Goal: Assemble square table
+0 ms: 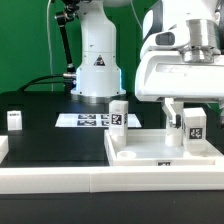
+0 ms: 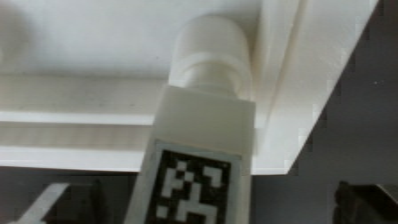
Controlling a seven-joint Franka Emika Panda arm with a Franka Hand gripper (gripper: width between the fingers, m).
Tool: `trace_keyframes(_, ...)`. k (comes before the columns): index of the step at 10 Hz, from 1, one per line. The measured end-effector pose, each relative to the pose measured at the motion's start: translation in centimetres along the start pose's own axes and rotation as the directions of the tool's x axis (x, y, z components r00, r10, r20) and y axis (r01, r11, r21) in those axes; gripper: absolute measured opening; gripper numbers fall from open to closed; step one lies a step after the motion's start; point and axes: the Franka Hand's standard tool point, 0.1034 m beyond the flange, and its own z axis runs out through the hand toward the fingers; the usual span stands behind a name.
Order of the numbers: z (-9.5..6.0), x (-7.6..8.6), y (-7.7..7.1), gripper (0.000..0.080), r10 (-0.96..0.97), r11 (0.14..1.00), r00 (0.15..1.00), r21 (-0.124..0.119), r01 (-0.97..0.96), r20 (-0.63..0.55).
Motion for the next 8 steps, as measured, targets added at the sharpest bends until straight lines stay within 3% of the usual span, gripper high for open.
trace_keyframes(4, 0.0, 0.1, 0.1, 0.0649, -0.007, 1.000, 1.000, -0.001, 0.007, 0.001)
trace_keyframes(8, -1.9, 2.0, 1.8, 0.0649, -0.019, 1.000, 0.998, 0.008, 0.019, 0.061)
